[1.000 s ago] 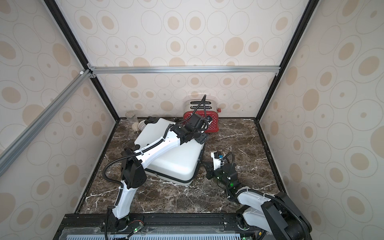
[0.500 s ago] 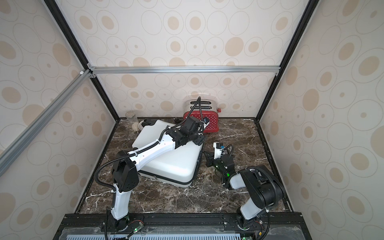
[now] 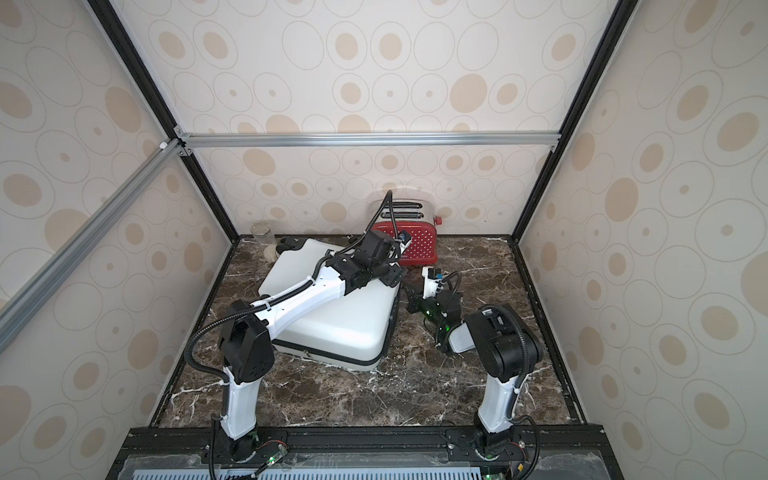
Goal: Open the suitcase zippers
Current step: Unzip the zipper on the suitcase, then adjust the suitcase at the center of the board.
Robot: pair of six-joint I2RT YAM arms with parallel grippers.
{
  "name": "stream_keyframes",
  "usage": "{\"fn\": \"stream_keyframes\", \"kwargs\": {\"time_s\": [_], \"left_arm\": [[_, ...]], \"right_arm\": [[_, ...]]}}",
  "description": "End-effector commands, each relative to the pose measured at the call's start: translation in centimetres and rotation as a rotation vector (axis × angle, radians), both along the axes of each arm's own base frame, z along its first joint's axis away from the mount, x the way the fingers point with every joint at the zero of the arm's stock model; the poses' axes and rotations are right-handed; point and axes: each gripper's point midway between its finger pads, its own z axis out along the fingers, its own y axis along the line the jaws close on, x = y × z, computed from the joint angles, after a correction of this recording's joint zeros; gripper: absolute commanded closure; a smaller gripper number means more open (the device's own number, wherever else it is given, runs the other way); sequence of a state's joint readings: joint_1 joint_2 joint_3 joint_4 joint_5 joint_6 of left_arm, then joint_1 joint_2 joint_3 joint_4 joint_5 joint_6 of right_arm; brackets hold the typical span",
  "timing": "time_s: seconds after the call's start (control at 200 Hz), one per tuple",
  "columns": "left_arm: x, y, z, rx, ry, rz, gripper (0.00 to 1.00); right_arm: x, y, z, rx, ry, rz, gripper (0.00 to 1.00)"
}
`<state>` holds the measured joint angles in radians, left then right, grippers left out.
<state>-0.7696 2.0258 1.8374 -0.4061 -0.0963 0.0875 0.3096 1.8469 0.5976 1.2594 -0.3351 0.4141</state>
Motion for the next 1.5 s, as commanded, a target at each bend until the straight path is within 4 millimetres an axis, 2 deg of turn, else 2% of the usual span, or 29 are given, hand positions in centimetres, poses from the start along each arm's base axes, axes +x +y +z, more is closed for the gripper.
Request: {"fn": "stream_keyframes", "kwargs": {"time_s": [0.0, 0.065, 0.115, 0.245, 0.395, 0.49, 0.64, 0.78, 0.85, 0.97, 1.08, 1.371, 1.496], "left_arm": [[-6.1, 3.2, -10.9, 0.261, 0.344, -0.045, 0.19], [-5.8, 3.2, -9.9, 0.241, 0.320, -0.030, 0.19], [-5.6, 3.2, -8.4, 0.208, 0.289, -0.016, 0.18], [-5.2, 4.3, -2.4, 0.110, 0.177, 0.064, 0.13], [-6.4, 8.8, 3.5, -0.014, 0.082, 0.224, 0.11], [-7.8, 12.3, 5.4, -0.116, 0.090, 0.313, 0.10], [-10.6, 17.2, 4.9, -0.214, 0.155, 0.427, 0.09], [-12.8, 20.6, 4.1, -0.271, 0.194, 0.534, 0.09], [-13.8, 22.4, 4.3, -0.313, 0.196, 0.592, 0.09], [-15.4, 25.2, 4.8, -0.388, 0.193, 0.687, 0.10], [-17.0, 27.6, 4.5, -0.415, 0.202, 0.777, 0.09], [-20.4, 30.5, 3.1, -0.464, 0.279, 0.945, 0.09], [-21.9, 30.7, 1.9, -0.520, 0.348, 0.986, 0.09]], "right_arm": [[1.9, -0.8, 1.7, -0.019, -0.073, -0.040, 1.00], [2.0, -0.8, 1.9, -0.025, -0.079, -0.042, 1.00], [2.0, -0.9, 2.0, -0.036, -0.078, -0.044, 1.00], [1.7, -0.9, 1.9, -0.054, -0.074, -0.036, 1.00], [1.2, -0.4, 1.9, -0.051, -0.075, 0.000, 1.00], [0.6, -0.3, 1.8, -0.065, -0.073, 0.019, 1.00], [-0.8, -0.3, 0.9, -0.125, -0.041, 0.051, 1.00], [-2.2, -0.4, -0.1, -0.161, -0.013, 0.073, 1.00], [-2.7, -0.6, -0.5, -0.174, -0.001, 0.075, 1.00], [-3.1, -0.6, -0.5, -0.180, 0.005, 0.083, 1.00], [-3.3, -0.6, -0.5, -0.189, 0.006, 0.088, 1.00], [-4.0, -0.7, -0.7, -0.215, 0.020, 0.100, 1.00], [-4.2, -0.8, -0.8, -0.219, 0.024, 0.101, 1.00]]}}
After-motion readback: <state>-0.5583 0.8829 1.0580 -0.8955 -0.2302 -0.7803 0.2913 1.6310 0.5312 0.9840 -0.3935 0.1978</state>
